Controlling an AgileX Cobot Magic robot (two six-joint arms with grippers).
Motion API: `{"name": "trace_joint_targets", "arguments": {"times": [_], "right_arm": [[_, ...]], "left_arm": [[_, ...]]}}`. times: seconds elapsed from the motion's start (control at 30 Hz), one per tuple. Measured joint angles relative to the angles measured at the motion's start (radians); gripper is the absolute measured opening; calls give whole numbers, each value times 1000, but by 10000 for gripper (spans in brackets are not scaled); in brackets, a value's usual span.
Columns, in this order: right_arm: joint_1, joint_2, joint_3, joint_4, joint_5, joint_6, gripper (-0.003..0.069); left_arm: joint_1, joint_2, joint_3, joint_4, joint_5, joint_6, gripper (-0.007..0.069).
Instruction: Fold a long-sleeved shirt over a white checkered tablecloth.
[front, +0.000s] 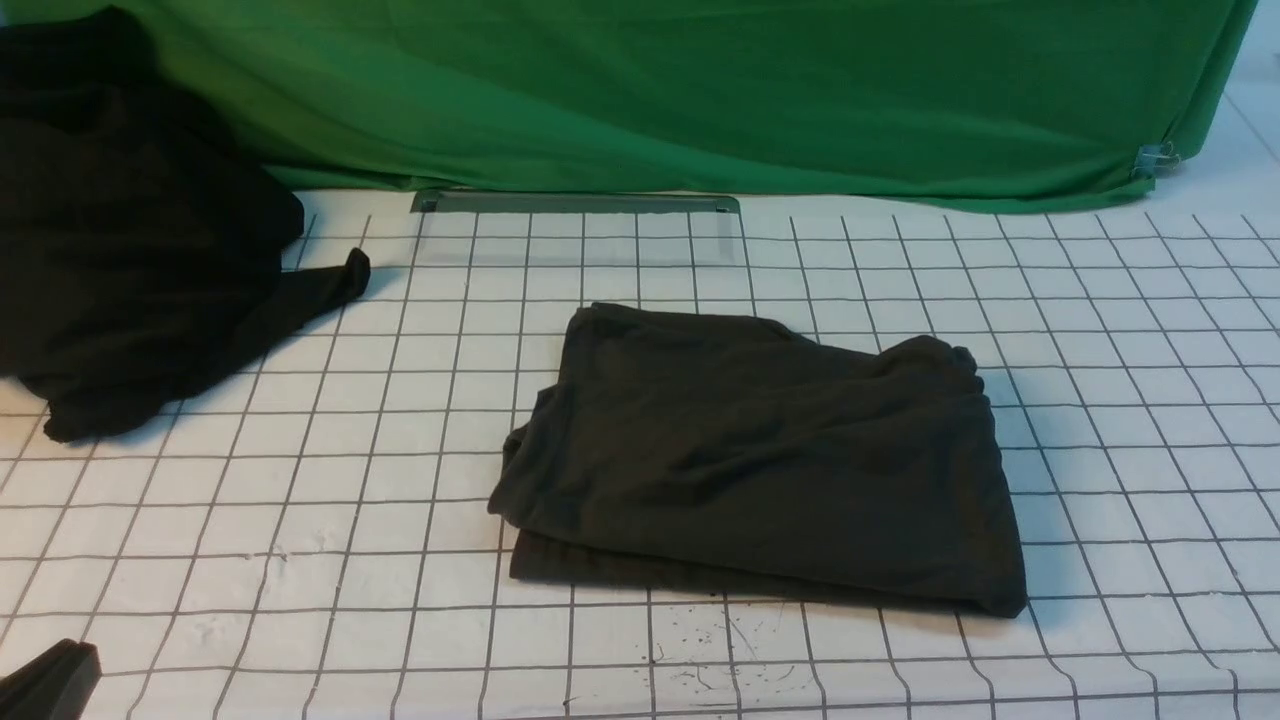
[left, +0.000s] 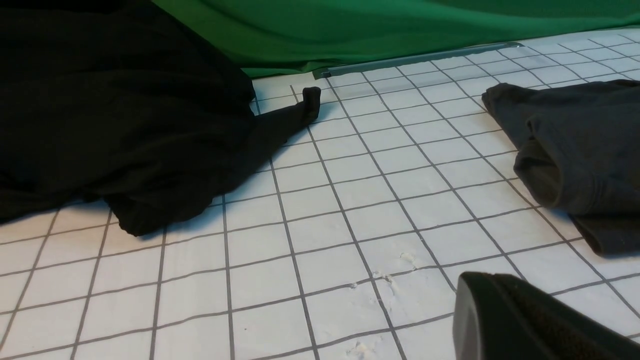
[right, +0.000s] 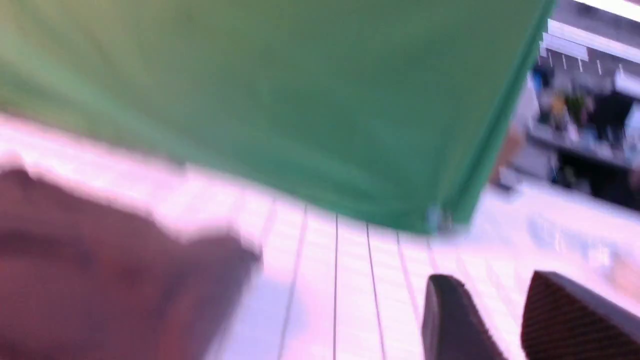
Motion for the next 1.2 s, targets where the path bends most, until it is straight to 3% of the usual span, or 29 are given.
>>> {"name": "trace_joint_targets", "arguments": {"times": [0.17, 1.2], "right_arm": [[-58, 0, 41, 0, 144, 8, 227], [-69, 0, 41, 0, 154, 47, 241]], "left_arm": [[0, -1, 0, 0, 0, 0, 3], [0, -1, 1, 52, 0, 0, 3]]}}
